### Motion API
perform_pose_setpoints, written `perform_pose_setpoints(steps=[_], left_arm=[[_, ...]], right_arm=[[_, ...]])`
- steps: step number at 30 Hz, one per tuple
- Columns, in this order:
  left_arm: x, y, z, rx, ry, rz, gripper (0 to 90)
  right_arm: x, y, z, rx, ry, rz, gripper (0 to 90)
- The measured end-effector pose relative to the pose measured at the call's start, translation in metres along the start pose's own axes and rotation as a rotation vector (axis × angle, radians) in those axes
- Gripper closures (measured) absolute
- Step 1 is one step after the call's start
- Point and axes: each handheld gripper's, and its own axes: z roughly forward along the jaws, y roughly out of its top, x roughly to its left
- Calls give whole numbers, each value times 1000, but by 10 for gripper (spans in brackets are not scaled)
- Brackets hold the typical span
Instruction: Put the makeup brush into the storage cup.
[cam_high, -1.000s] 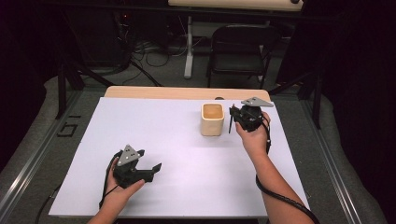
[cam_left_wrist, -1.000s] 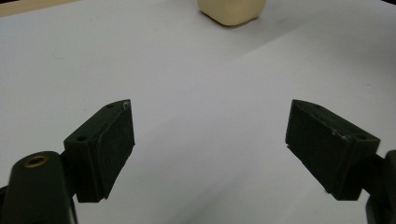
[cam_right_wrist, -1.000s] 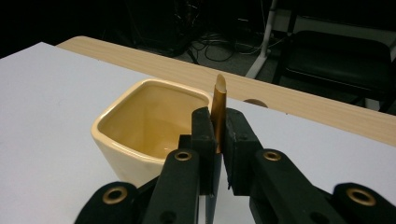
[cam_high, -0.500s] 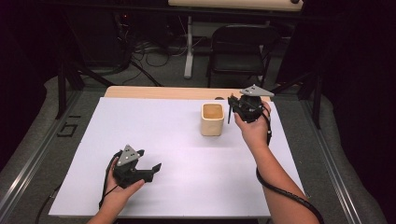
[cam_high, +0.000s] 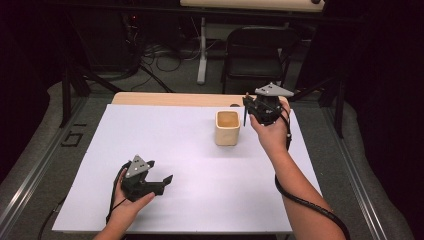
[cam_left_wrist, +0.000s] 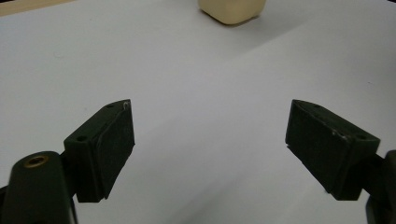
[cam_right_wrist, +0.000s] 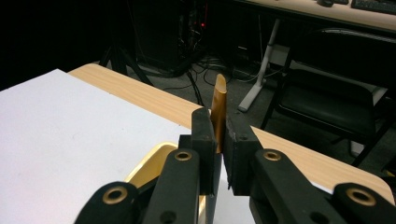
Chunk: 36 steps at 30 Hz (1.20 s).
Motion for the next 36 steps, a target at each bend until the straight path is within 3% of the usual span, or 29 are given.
perform_pose_setpoints(steps=[9, 24, 36], left_arm=[[0, 0, 0, 2, -2, 2, 159], [2, 0, -2, 0, -2, 0, 160], [2, 0, -1, 3, 0, 2, 160]], right_arm=[[6, 9, 0, -25, 10, -6, 840], [21, 14, 12, -14, 44, -7, 840], [21, 10, 15, -13, 47, 6, 840]])
